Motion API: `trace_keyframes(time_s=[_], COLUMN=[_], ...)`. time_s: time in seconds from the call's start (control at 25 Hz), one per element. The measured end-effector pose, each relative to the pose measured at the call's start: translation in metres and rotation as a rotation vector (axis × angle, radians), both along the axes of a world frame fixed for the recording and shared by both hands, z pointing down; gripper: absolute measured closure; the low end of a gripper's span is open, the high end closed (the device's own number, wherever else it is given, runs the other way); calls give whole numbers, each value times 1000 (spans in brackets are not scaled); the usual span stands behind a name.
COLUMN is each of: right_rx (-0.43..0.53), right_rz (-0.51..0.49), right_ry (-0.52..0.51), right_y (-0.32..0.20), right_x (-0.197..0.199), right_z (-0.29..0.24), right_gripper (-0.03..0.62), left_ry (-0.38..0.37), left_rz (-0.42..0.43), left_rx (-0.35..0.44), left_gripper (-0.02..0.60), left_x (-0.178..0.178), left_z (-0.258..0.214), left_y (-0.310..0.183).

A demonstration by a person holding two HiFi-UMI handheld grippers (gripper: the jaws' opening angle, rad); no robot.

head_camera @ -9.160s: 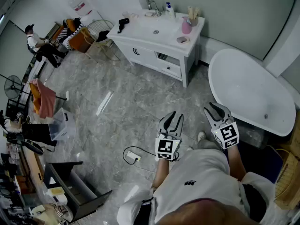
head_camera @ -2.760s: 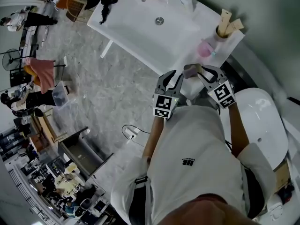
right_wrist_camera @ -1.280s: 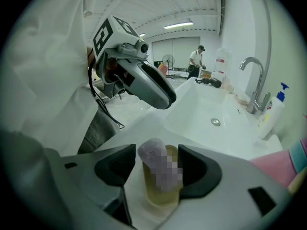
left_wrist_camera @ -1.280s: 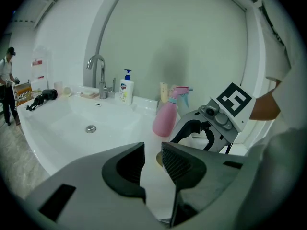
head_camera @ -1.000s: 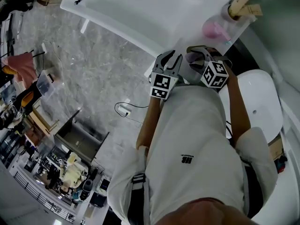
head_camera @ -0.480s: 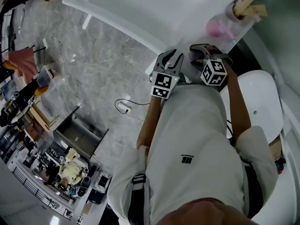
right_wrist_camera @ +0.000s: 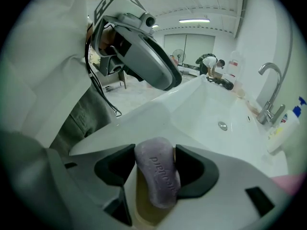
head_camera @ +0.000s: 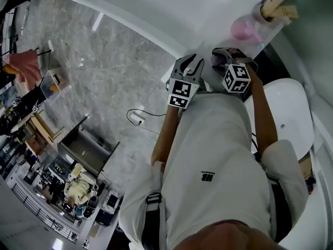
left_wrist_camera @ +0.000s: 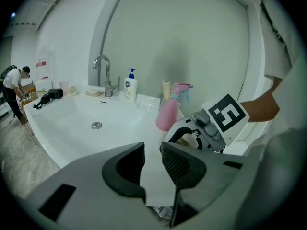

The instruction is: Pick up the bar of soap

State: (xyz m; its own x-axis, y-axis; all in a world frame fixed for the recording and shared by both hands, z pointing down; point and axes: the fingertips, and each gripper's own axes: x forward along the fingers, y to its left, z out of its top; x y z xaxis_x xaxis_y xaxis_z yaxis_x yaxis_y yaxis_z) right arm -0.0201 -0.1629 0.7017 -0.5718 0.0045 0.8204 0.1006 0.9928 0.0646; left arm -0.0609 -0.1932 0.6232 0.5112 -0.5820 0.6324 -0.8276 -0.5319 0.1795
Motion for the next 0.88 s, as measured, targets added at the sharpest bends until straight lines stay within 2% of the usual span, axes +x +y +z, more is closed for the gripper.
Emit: trace_keyframes(time_s=[0.28,0.88], right_rx=[-61,-79], right_rz=[60,157], right_ry=[-68,-161], right_y=[1,0], right_x=[-3,2], right_z=[-9,-27], right_gripper=[329,333], left_ry=[-7,-13], left_rz=[-10,6], left_rx=[3,21], left_gripper=[456,456], left_x=[-5,2], left_z=[-3,-7], left_y=[4,8])
